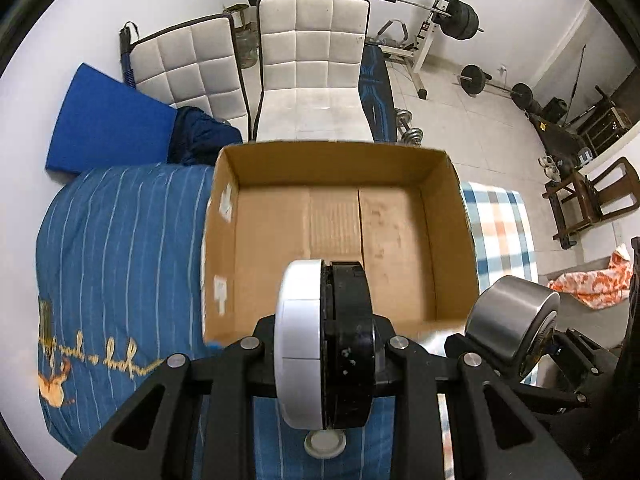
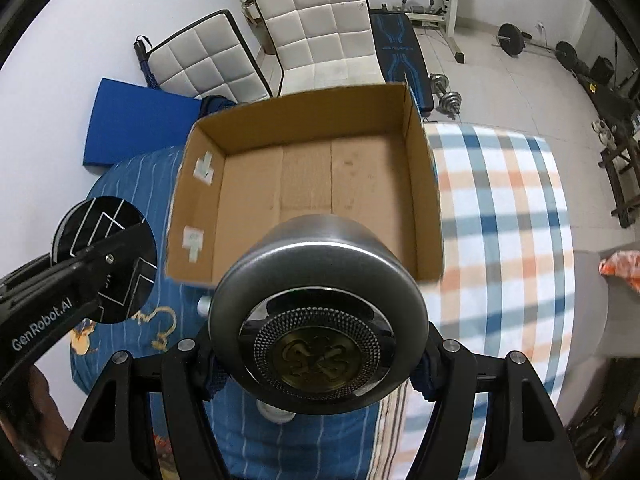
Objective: Organize rigid objects
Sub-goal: 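Carry both held containers into the cardboard box and release them, then lift both tools out of the box back toward the bed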
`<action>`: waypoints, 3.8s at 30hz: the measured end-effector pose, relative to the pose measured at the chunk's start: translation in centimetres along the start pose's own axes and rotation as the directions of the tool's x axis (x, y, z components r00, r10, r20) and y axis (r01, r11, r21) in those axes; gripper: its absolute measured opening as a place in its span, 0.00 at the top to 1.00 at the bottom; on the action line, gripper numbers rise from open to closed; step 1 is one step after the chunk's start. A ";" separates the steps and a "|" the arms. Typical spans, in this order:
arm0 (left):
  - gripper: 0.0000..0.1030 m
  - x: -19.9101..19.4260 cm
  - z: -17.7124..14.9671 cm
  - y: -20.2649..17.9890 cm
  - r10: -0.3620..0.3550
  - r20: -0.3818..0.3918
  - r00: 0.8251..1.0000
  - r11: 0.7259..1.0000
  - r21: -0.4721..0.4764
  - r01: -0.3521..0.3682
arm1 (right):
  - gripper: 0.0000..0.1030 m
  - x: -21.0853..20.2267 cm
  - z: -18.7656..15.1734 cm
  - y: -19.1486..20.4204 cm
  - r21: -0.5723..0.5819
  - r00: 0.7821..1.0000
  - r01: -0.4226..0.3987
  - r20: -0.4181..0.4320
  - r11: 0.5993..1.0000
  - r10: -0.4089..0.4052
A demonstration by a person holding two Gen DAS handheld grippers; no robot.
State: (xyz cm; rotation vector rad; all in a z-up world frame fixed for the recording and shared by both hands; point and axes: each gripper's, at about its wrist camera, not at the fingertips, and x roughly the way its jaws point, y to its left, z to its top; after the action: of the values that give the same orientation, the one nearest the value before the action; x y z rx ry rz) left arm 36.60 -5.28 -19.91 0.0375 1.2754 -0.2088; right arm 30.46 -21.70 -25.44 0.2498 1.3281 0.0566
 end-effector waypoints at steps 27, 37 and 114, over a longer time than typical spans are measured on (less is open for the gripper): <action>0.76 26.4 11.5 0.9 -0.236 -0.430 0.871 0.965 -0.212 0.157 | 0.30 22.8 15.4 -3.4 -0.092 0.961 0.067 -0.263 0.993 -0.090; 0.70 27.4 10.9 -0.1 -0.274 -0.460 0.844 0.953 -0.250 0.174 | 0.30 25.1 16.4 -4.8 -0.065 0.949 0.031 -0.312 0.997 -0.050; 0.13 6.7 -15.8 5.7 0.249 -0.134 0.959 0.960 -0.095 -0.262 | 0.00 8.0 -9.6 -1.2 -0.001 0.989 0.020 -0.146 1.000 -0.020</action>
State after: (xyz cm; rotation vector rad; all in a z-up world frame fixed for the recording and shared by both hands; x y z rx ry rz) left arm 24.49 1.66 -31.48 0.1205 1.3872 0.0899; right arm 22.98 -19.96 -35.36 0.2362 1.4762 0.0590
